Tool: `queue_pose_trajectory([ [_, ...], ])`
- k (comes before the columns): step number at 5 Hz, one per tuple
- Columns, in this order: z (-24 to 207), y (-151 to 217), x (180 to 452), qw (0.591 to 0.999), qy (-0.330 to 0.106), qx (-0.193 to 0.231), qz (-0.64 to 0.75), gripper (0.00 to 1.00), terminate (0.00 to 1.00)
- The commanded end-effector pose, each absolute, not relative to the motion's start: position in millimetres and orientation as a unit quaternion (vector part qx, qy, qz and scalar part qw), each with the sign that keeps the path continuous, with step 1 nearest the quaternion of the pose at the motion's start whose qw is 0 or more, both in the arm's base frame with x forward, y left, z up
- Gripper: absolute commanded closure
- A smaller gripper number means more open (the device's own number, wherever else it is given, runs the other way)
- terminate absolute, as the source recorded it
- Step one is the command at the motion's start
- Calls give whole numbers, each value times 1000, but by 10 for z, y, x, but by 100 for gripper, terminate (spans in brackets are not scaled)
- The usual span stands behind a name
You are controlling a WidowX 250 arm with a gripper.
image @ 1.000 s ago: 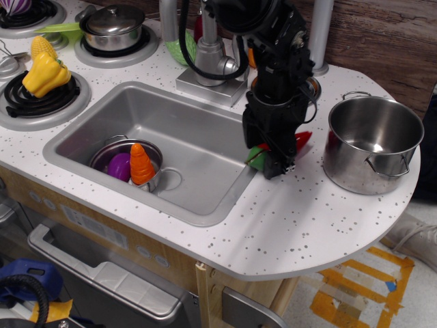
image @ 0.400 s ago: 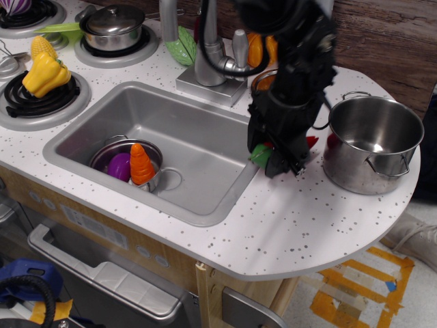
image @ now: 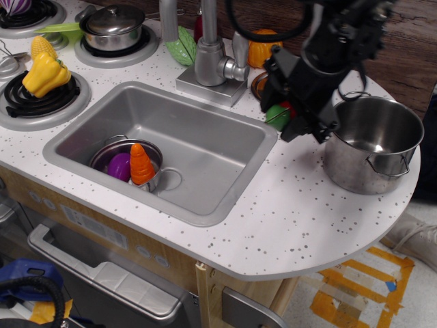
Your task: Put pepper in pot or pan
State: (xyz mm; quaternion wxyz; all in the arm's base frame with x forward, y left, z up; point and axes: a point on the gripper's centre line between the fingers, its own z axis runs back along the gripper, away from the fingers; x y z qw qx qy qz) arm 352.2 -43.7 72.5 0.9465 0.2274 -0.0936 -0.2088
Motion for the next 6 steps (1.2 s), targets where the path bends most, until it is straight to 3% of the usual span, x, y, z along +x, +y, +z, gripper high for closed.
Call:
queue_pose_trajectory([
  [1, 1135, -693, 3636, 934, -186, 223, -207, 100, 0],
  [2, 1226, -827, 3654, 927, -207, 204, -236, 100, 0],
  [3, 1268, -873, 3682, 924, -212, 159, -277, 100, 0],
  [6, 1269, -1015, 3860, 905, -251, 105, -326, 100, 0],
])
